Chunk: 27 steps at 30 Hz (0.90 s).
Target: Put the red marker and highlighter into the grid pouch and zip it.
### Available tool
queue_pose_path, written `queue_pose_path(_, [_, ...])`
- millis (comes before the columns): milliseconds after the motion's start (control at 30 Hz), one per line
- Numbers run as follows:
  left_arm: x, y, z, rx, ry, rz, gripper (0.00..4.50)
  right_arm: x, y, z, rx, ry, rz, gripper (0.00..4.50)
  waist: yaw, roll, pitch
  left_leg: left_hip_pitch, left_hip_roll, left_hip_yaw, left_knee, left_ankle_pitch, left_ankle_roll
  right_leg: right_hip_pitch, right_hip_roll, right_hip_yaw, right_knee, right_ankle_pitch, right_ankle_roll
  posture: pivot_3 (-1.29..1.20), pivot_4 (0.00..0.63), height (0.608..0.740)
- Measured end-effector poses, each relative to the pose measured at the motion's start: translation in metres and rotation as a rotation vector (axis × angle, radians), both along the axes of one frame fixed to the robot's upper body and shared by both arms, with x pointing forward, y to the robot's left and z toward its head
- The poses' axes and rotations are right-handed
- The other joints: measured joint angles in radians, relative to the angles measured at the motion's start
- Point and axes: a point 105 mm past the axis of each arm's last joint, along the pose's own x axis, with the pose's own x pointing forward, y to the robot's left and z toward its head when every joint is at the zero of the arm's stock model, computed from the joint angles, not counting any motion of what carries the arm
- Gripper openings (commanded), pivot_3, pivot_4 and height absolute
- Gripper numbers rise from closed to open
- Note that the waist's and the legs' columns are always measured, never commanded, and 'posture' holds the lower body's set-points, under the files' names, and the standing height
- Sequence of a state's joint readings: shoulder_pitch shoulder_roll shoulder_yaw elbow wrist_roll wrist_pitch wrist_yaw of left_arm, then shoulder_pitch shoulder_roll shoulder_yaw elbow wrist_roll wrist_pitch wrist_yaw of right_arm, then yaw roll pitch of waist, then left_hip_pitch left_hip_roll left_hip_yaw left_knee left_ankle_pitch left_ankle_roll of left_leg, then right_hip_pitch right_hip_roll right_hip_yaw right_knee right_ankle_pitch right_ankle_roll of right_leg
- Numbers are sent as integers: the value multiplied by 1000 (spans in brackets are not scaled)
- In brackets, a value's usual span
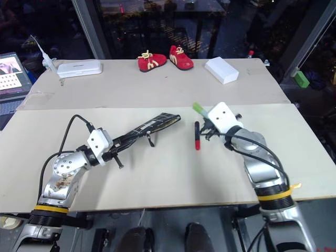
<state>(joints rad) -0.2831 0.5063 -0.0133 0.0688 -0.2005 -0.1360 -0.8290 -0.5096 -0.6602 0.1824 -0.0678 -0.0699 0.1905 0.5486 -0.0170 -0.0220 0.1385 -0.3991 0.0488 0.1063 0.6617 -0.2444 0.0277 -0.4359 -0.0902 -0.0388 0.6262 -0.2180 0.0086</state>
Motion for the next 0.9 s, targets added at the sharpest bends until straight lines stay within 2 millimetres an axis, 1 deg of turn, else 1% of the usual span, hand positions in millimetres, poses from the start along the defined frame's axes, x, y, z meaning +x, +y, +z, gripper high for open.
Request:
queue_pose_path(100, [-1, -1, 1, 0, 2, -7, 0, 0, 9, 4, -190, -105, 125, 442, -1, 0, 0, 1, 0, 1, 1, 0, 0, 1, 0, 1, 0, 0, 0, 0, 150, 740])
queue_pose_path(167, [-2, -2, 2, 0, -4, -12, 0, -1, 17, 9, -268, -170, 196, 442, -1, 0, 0, 1, 0, 1, 1, 0, 0, 1, 0, 1, 0, 0, 0, 0, 150, 740])
queue_pose_path(233, [-2, -2, 2, -1, -5, -13, 0, -3, 28, 11, -300, -215, 261, 442, -1, 0, 0, 1, 1, 1, 1, 0, 0, 0, 0, 1, 0, 0, 0, 0, 150, 740])
queue_pose_path(333, [-2, -3, 3, -3, -5, -15, 0, -4, 39, 5, -339, -233, 329, 442, 2, 0, 0, 0, 0, 1, 1, 0, 0, 0, 0, 0, 0, 0, 0, 0, 150, 740])
queue_pose_path(467, [-2, -3, 2, -4, -5, -15, 0, -3, 40, -3, -388, -242, 366, 442, 6, 0, 0, 0, 0, 2, 1, 0, 0, 1, -1, 0, 0, 0, 0, 0, 150, 740])
queue_pose_path(667, [-4, -4, 4, -4, -13, -20, 0, -5, 40, -8, -421, -258, 397, 442, 5, 0, 0, 1, 0, 2, 1, 0, 0, 1, -1, 0, 1, 0, 0, 0, 150, 740])
queue_pose_path(833, [-4, -5, 4, -1, -11, -27, 0, -1, 39, -14, -431, -242, 388, 442, 2, 0, 0, 1, 0, 3, 1, 0, -1, 1, 0, 1, 1, 0, 0, 0, 150, 740])
queue_pose_path(900, [-5, -5, 4, 0, -11, -29, 0, 1, 41, -14, -439, -248, 392, 442, 2, 0, 0, 1, 0, 3, 1, 0, -1, 1, 0, 1, 1, 0, 0, 0, 150, 740])
